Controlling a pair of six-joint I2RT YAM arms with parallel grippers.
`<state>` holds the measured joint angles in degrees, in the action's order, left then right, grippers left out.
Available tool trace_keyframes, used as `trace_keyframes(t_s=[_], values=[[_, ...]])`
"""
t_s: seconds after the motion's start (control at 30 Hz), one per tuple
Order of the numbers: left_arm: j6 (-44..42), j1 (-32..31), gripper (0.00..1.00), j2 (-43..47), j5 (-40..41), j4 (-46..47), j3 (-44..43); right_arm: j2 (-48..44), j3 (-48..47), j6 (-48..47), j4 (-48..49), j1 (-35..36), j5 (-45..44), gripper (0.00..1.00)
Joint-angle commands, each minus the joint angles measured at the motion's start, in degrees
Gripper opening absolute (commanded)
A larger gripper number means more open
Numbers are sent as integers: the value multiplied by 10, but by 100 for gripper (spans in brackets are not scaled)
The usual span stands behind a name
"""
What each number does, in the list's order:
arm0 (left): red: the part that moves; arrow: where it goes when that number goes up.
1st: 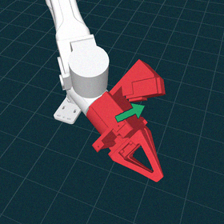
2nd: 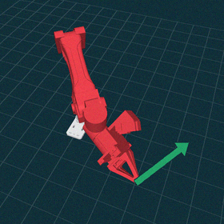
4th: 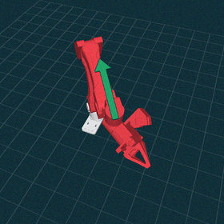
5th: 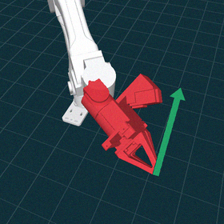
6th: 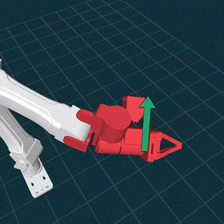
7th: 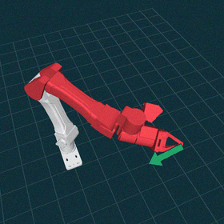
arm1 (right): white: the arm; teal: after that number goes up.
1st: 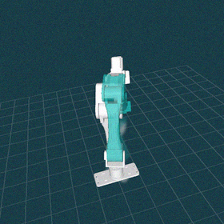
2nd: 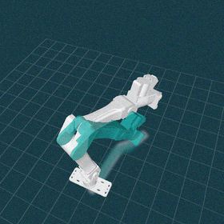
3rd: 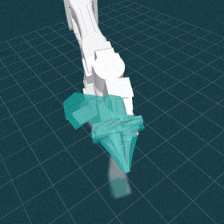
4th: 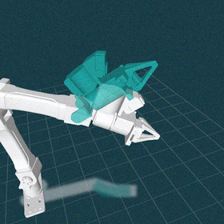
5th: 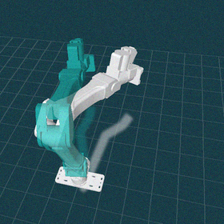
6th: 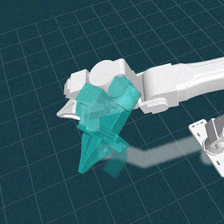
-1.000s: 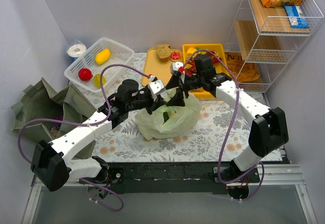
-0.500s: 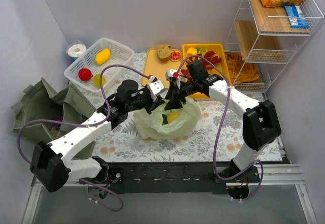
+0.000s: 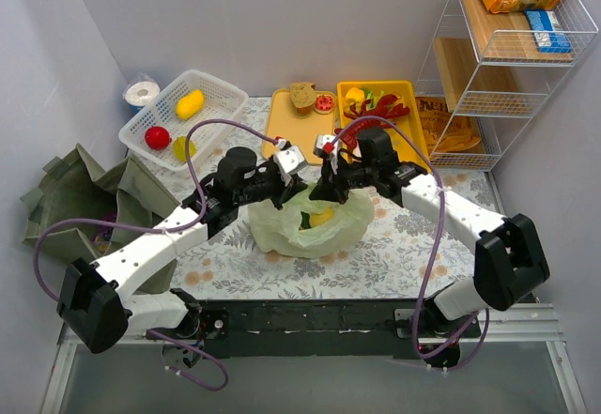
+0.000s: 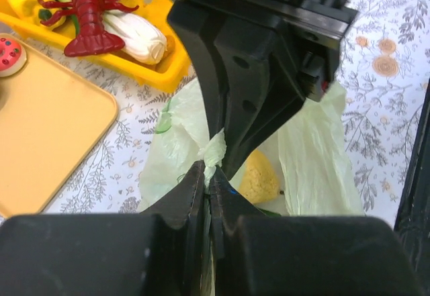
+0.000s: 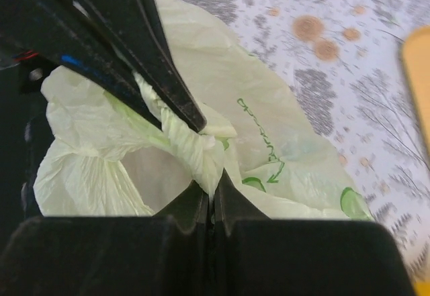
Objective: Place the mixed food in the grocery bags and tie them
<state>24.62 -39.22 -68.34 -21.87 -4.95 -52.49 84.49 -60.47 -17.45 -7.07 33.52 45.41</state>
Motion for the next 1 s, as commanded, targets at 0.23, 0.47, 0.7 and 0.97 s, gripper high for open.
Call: trace_keyframes(t_s=[0.23, 0.47, 0.7, 0.97], values=[[31, -1, 0, -91, -31, 44, -67, -124, 12, 144, -67, 26, -384, 1], [21, -2, 0, -145, -74, 44, -77, -143, 46, 130, -107, 29, -323, 39], [14, -2, 0, -121, -99, 72, -45, -172, -1, 94, -129, -2, -229, 72], [6, -2, 0, -87, -102, 86, -10, -123, -27, -10, -138, -93, -1, 67]])
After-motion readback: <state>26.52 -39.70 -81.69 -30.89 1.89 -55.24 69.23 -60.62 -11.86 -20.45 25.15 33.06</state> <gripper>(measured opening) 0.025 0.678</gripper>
